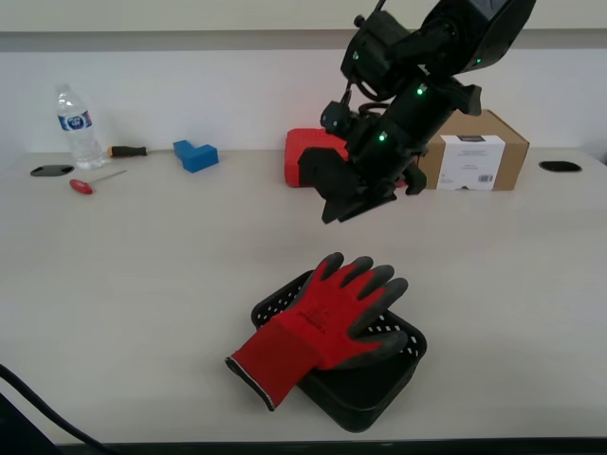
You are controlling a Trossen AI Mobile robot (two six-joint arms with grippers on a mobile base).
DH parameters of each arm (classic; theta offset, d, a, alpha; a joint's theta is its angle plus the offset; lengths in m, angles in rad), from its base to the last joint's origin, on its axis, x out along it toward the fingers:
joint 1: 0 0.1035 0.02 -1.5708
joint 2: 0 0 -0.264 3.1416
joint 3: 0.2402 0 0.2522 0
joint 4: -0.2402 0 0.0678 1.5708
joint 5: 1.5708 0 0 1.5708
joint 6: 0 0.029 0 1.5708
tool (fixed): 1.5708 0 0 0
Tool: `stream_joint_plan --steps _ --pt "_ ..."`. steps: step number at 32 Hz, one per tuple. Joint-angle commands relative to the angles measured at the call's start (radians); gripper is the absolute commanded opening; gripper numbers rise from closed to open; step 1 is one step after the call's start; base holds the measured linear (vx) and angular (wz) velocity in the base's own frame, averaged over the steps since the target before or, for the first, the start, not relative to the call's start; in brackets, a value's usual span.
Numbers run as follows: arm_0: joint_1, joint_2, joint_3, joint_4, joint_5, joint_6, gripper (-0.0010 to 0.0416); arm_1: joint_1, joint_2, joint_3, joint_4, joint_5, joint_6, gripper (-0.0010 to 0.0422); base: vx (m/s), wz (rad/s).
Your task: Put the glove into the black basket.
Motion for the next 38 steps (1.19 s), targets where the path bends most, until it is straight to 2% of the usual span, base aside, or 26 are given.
stream_joint_plan --steps 1,3,4,5,8,9,11,14,16,20,38 --pt "-0.090 -0.060 -0.001 0.105 0.001 0.005 0.0121 0.000 0.000 0.000 0.003 0.000 0.000 0.0000 0.000 0.000" --pt "-0.130 -0.087 -0.001 0.133 0.002 0.006 0.0121 0.000 0.000 0.002 0.003 0.000 0.000 0.0000 0.000 0.000" --pt "-0.171 -0.122 -0.001 0.149 0.019 0.006 0.0121 0.000 0.000 0.001 -0.003 0.000 0.000 0.0000 0.000 0.000" --pt "-0.183 -0.134 -0.001 0.151 0.027 0.005 0.0121 0.000 0.000 0.000 -0.003 -0.001 0.000 0.0000 0.000 0.000" --pt "-0.258 -0.225 -0.003 0.154 0.117 -0.041 0.0121 0.000 0.001 0.002 -0.008 0.000 0.000 0.0000 0.000 0.000" --pt "-0.267 -0.238 -0.004 0.155 0.130 -0.046 0.0121 0.000 0.001 0.002 -0.008 0.000 0.000 0.0000 0.000 0.000" --pt "-0.333 -0.321 -0.020 0.165 0.181 -0.070 0.0121 0.000 0.000 0.001 -0.009 0.000 0.000 0.0000 0.000 0.000" --pt "-0.402 -0.403 -0.070 0.217 0.185 -0.073 0.0121 -0.001 0.000 0.000 -0.023 -0.001 0.000 0.0000 0.000 0.000" --pt "-0.422 -0.420 -0.080 0.204 0.185 -0.072 0.0121 0.000 0.000 0.000 -0.028 0.000 0.000 0.0000 0.000 0.000" --pt "-0.421 -0.415 -0.080 0.131 0.184 -0.071 0.0121 0.000 0.000 0.000 -0.035 0.000 0.000 0.0000 0.000 0.000" --pt "-0.420 -0.415 -0.078 0.135 0.184 -0.071 0.0121 0.000 0.000 0.000 -0.034 0.000 0.000 0.0000 0.000 0.000"
